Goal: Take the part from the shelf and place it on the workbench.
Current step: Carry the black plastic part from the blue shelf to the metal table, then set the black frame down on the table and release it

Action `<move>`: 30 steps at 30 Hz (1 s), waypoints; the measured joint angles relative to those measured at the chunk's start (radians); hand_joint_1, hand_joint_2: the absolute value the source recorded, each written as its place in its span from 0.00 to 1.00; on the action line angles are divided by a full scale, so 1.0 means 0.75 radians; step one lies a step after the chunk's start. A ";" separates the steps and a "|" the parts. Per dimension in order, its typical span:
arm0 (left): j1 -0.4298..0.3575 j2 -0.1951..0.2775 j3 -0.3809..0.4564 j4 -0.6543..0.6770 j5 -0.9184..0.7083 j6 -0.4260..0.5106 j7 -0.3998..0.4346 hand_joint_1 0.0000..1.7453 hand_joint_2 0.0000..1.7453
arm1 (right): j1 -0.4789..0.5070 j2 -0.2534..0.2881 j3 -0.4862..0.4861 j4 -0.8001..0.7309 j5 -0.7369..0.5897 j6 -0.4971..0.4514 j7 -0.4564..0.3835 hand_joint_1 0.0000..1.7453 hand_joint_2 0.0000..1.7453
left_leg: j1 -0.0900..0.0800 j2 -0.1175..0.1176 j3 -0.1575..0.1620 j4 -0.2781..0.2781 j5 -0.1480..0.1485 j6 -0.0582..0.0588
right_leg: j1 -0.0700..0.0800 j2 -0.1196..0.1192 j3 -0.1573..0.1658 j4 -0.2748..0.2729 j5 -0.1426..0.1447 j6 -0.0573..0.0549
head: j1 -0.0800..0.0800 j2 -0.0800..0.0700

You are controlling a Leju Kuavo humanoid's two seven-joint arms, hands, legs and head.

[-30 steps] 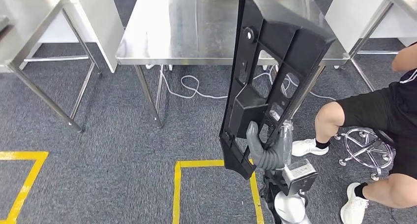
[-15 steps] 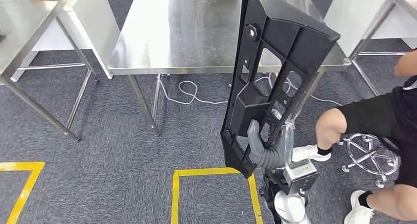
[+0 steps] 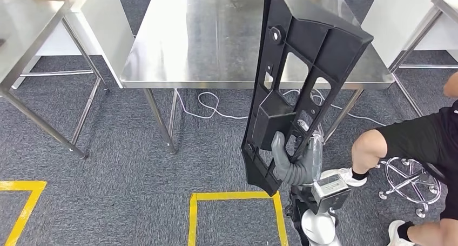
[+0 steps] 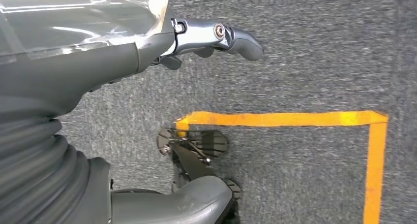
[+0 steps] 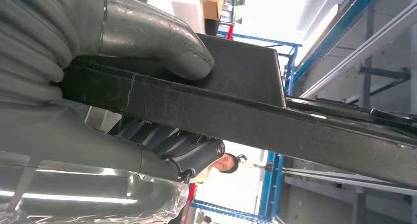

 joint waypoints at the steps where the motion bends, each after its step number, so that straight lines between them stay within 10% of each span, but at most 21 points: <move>1: -0.001 0.000 0.000 0.000 0.000 0.000 0.000 0.00 1.00 | 0.001 0.000 0.000 0.000 0.000 0.000 0.001 1.00 1.00 | -0.001 0.001 0.006 0.001 -0.010 -0.010 | 0.003 -0.005 0.008 -0.021 0.009 -0.016 | 0.000 0.000; 6: -0.005 0.001 0.000 0.000 -0.001 0.000 0.001 0.00 1.00 | -0.001 0.006 -0.005 -0.002 0.001 0.000 0.001 1.00 1.00 | 0.010 0.010 -0.002 0.101 -0.072 -0.047 | -0.005 0.002 0.059 -0.026 0.006 -0.082 | -0.005 0.000; 10: -0.004 -0.001 -0.001 0.000 -0.004 -0.001 0.002 0.00 1.00 | -0.001 0.012 -0.006 -0.004 0.004 0.000 0.003 1.00 1.00 | 0.017 0.011 -0.211 0.405 -0.184 -0.067 | 0.001 0.006 0.080 -0.025 -0.018 -0.102 | -0.006 0.000; 14: -0.003 0.000 -0.001 0.000 -0.005 0.000 0.004 0.00 1.00 | 0.002 0.013 -0.006 -0.004 0.007 0.000 0.005 1.00 1.00 | 0.012 0.012 -0.189 0.189 0.020 -0.041 | 0.006 0.012 0.129 -0.026 -0.056 -0.094 | -0.006 0.000; 16: -0.002 0.001 -0.001 0.000 -0.005 -0.001 0.004 0.00 1.00 | 0.002 0.014 -0.007 -0.004 0.009 0.000 0.006 1.00 1.00 | -0.001 0.010 -0.152 0.075 0.060 -0.017 | 0.012 0.014 0.145 -0.028 -0.074 -0.080 | -0.006 0.000; 21: -0.002 0.000 0.000 0.000 -0.007 -0.003 0.004 0.00 1.00 | 0.000 0.017 -0.009 -0.007 0.018 0.003 0.014 1.00 1.00 | 0.002 0.004 -0.100 0.032 0.062 0.020 | 0.028 0.015 0.124 0.056 -0.097 -0.042 | -0.004 0.000; 26: -0.003 0.000 0.000 0.000 -0.012 -0.006 0.002 0.00 1.00 | 0.004 0.016 -0.014 -0.007 0.022 0.005 0.016 1.00 1.00 | 0.002 0.000 -0.067 0.028 0.034 0.027 | 0.024 0.014 -0.099 0.339 -0.166 -0.035 | 0.003 0.000; 30: -0.002 -0.001 0.000 0.001 -0.014 -0.008 0.001 0.00 1.00 | 0.004 0.016 -0.015 -0.006 0.023 0.006 0.016 1.00 1.00 | 0.002 -0.008 -0.020 0.027 -0.005 0.010 | 0.019 0.009 -0.021 0.047 -0.008 -0.010 | 0.002 0.000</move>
